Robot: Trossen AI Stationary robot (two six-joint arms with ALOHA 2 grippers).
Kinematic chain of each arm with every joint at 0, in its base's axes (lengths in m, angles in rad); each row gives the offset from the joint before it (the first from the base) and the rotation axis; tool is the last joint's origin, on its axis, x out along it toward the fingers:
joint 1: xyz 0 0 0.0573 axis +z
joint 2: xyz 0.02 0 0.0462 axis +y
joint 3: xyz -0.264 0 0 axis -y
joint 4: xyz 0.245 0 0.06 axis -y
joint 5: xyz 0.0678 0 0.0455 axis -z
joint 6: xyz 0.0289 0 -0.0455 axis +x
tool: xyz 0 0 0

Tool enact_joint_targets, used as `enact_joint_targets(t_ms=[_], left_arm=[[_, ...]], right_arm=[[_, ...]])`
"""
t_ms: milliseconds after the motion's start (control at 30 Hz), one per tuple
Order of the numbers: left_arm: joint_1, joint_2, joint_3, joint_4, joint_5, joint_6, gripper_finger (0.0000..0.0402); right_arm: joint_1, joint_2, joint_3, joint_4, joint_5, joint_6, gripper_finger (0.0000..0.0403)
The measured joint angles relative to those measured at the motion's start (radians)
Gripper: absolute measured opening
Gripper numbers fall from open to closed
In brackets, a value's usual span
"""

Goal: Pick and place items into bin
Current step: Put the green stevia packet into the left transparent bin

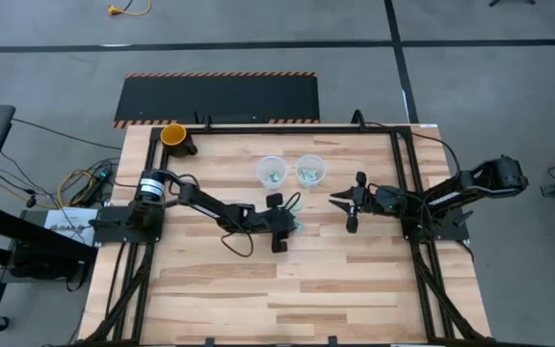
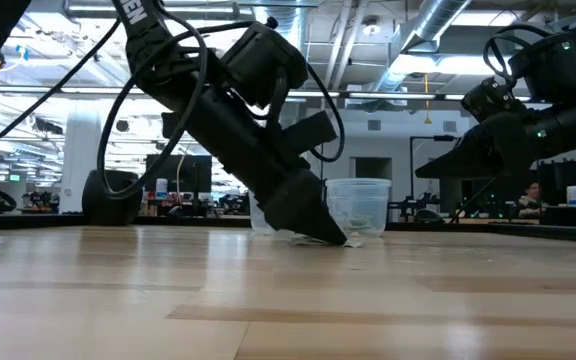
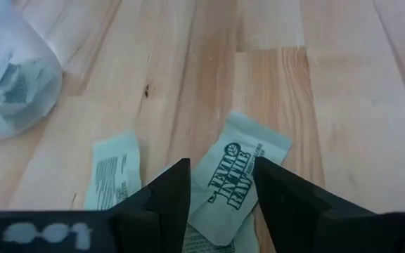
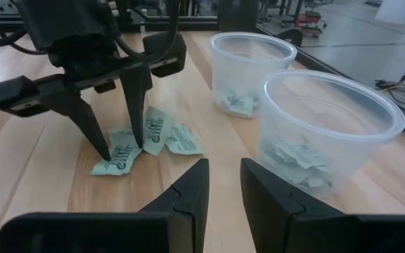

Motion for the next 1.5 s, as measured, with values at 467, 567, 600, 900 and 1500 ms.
enact_joint_targets(t_ms=[467,567,600,900,1500], left_arm=[[-0.015,0.003,0.001,-0.027,-0.013,-0.022,0.0088],[-0.016,0.004,0.001,-0.028,-0.012,-0.022,0.0044],[-0.016,0.004,0.000,-0.029,-0.011,-0.022,0.0029],[-0.017,0.005,0.000,-0.021,-0.011,-0.022,0.0003],[-0.014,0.004,0.000,-0.046,0.034,-0.064,0.0076]], right_arm=[[0.000,0.000,0.000,-0.001,0.001,0.001,0.0075],[0.000,0.000,0.000,-0.001,0.001,0.001,0.0075],[0.000,0.000,0.000,-0.001,0.001,0.001,0.0075],[0.000,0.000,0.000,-0.002,0.001,0.001,0.0075],[0.000,0.000,0.000,-0.002,0.001,0.001,0.0075]])
